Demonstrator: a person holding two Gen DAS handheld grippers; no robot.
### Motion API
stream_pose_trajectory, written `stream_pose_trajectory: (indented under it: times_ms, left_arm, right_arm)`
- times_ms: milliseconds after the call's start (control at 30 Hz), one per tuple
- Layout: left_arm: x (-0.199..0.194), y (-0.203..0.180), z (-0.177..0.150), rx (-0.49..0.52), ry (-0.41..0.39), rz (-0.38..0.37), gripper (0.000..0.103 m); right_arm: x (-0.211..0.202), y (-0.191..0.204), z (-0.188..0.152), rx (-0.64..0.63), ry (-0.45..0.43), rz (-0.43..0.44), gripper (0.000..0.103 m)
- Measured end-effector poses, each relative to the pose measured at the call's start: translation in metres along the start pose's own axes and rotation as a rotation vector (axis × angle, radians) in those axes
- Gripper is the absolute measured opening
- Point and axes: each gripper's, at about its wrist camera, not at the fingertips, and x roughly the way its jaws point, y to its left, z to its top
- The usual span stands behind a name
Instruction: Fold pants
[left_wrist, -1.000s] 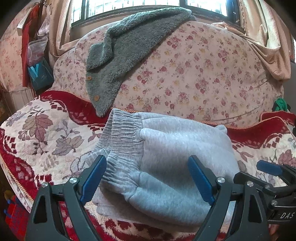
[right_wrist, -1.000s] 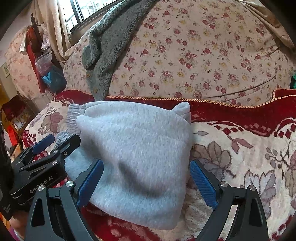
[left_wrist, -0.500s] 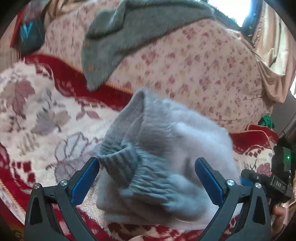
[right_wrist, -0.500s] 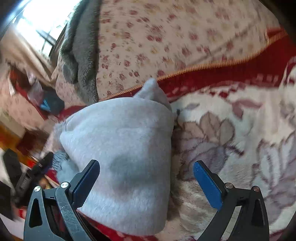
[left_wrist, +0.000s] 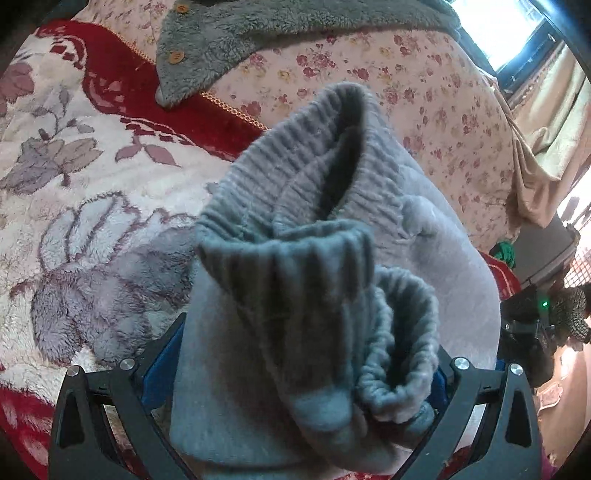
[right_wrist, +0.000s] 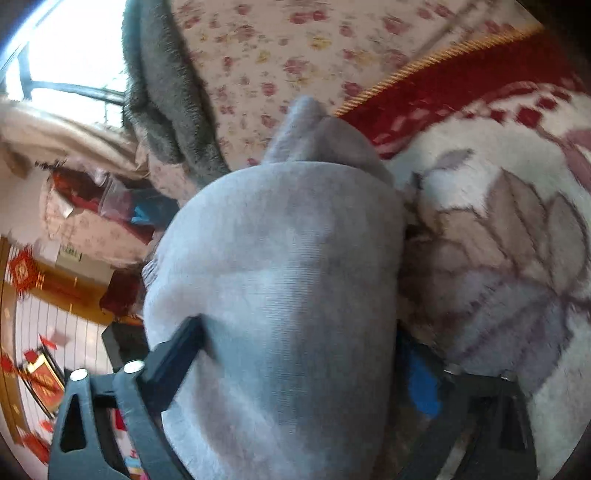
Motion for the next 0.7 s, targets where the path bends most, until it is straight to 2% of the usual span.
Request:
stream_pose_trajectory:
  times_ms: [67, 133, 200, 467, 700]
  left_arm:
    - [-0.008, -0.007, -0.001, 0.022, -0.019, 0.001, 0.088]
    - [-0.015, -0.017, -0.001, 0.042, -0.033, 0.013, 0.076]
    - [-0.022, -0.026, 0.000, 0.045, -0.047, 0.011, 0.072]
    - [-0.028, -0.097, -0.005, 0.108, -0.070, -0.079, 0.071]
    - [0.003, -0.157, -0.035, 0.148, -0.020, -0.142, 0.071]
  right_arm:
    - [-0.004, 0.004, -0.001, -0.018, -0.009, 0.009, 0.074]
    - [-0.011, 0.009, -0.002, -0.032, -0.017, 0.011, 0.068]
    - [-0.018, 0.013, -0.002, -0.038, -0.026, 0.017, 0.063]
    - [-0.089, 0.016, -0.002, -0.042, -0.112, -0.009, 0.062]
    - [-0.164, -0.009, -0.012, -0.034, -0.185, -0.108, 0.062]
